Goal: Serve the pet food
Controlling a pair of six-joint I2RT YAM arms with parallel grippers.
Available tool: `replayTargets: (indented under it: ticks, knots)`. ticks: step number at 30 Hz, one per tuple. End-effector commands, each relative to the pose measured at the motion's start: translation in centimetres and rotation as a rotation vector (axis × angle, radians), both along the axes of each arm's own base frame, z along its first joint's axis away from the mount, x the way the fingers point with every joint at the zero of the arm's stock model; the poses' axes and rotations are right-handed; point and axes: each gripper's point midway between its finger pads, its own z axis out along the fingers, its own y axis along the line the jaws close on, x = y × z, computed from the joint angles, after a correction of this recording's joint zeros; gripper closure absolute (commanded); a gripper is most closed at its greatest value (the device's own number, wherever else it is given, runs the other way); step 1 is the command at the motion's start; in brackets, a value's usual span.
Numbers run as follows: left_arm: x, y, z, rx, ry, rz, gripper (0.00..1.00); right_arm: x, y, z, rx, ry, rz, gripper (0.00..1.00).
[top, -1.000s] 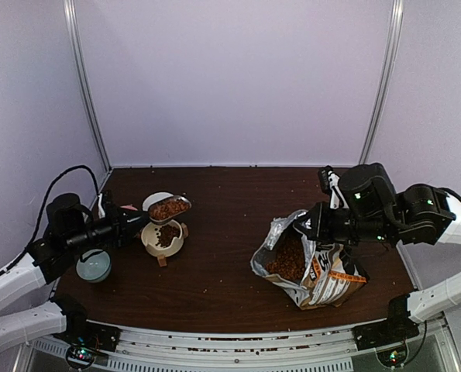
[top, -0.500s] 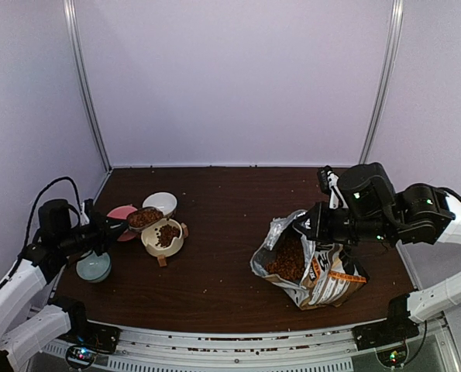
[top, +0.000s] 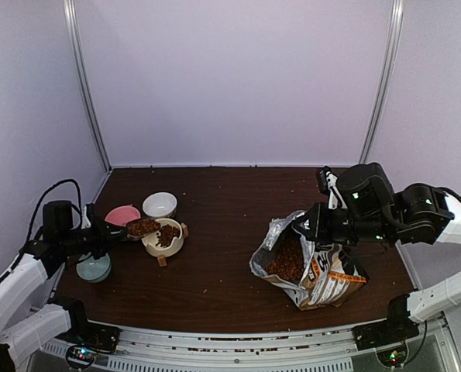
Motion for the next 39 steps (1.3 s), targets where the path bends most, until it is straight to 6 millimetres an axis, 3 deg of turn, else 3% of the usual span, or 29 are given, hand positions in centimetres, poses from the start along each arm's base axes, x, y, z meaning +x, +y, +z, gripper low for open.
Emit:
replayTargets:
  ticks: [1, 39]
  knots:
    - [1.0, 0.7, 2.5, 0.064, -0.089, -0.012, 1.00, 0.8, -0.9, 1.1, -0.002, -0.032, -0.042, 1.00]
    - [2.2, 2.6, 2.8, 0.371, -0.031, -0.132, 1.00, 0.6, -1.0, 0.8, -0.015, -0.024, -0.035, 1.00]
